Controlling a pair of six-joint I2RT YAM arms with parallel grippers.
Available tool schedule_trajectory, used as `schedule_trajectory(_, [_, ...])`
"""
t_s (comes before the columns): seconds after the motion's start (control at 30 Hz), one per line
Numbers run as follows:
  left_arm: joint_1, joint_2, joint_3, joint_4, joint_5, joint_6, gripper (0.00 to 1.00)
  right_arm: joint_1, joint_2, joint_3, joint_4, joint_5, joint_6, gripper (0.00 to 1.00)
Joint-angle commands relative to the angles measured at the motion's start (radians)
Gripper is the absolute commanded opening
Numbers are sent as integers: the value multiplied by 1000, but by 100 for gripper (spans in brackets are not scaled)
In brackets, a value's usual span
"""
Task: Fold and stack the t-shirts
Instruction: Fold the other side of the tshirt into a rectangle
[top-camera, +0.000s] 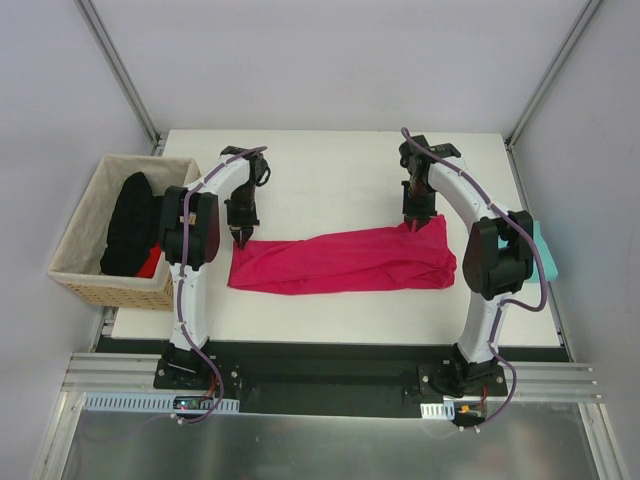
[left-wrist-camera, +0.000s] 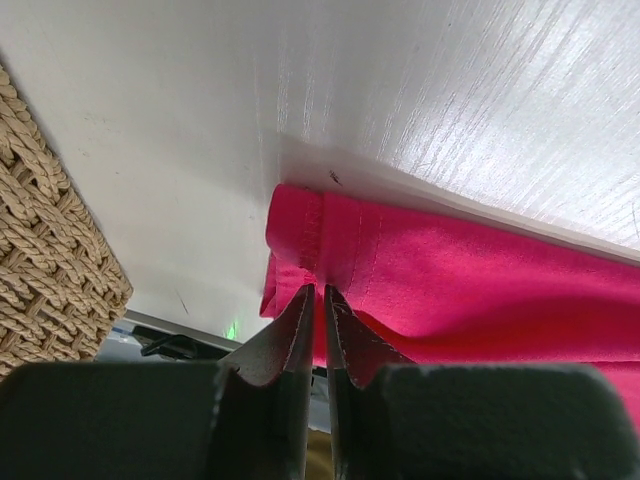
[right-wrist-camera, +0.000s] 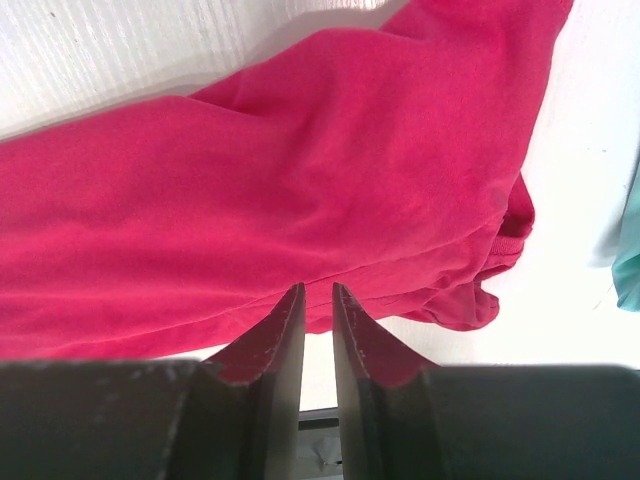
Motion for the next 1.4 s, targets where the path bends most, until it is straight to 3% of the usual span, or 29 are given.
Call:
schedule_trajectory(0.0, [-10, -41, 10, -42, -1, -6, 8, 5, -5, 33, -25, -15, -1, 20])
schedule_trajectory(0.73, [-10, -11, 47, -36, 48, 17, 13, 0, 20, 44, -25, -24, -3, 20])
schedule_trajectory(0.87, [-10, -8, 36, -30, 47, 14, 25, -3, 21, 41, -28, -27, -3, 19])
schedule_trajectory(1.37, [-10, 9, 30, -19, 44, 19, 21, -9, 47, 67, -49, -38, -1, 19])
